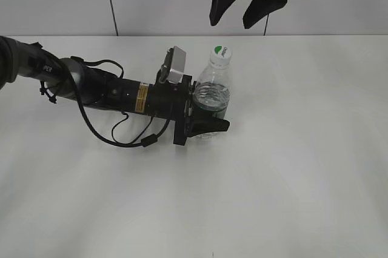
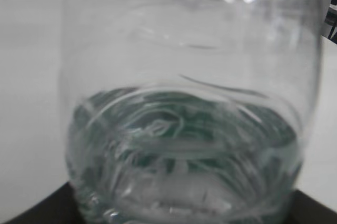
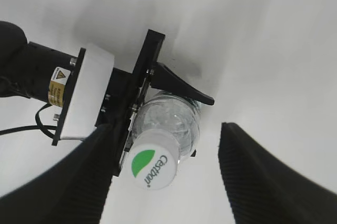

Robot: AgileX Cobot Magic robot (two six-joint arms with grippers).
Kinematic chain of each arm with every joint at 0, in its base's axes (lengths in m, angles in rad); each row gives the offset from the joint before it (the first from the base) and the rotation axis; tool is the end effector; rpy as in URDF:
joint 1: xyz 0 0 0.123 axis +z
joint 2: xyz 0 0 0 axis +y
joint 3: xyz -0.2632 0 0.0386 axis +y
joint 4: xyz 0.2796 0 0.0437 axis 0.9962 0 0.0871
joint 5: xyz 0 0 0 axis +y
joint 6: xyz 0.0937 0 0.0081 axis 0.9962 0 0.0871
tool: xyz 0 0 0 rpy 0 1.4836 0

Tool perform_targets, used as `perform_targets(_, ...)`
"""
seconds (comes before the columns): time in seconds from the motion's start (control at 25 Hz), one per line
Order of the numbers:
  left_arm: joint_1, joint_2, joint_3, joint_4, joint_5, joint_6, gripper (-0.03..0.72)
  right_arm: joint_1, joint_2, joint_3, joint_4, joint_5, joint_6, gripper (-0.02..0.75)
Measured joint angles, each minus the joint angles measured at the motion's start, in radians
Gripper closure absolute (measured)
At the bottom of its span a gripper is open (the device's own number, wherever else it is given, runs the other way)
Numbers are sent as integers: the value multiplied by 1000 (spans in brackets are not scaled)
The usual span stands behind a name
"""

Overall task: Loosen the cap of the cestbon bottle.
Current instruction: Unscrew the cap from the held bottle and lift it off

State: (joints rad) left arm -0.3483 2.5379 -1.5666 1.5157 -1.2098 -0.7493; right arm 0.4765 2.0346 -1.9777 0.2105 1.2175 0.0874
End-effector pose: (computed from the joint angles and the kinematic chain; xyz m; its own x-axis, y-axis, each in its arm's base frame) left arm 0.3999 -0.2386 0.0118 -0.0212 0.2425 -0.9699 0.9973 -0.0637 -0.0377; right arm 0.4083 0.2315 0.2836 -0.8938 -0.2842 -0.3470 -0.3776 0.8943 0.2401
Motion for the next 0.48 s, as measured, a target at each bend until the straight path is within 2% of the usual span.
perform_targets(0.48, 0, 0, 0, -1, 1, 0, 280, 0, 0, 0, 36, 1, 116, 265)
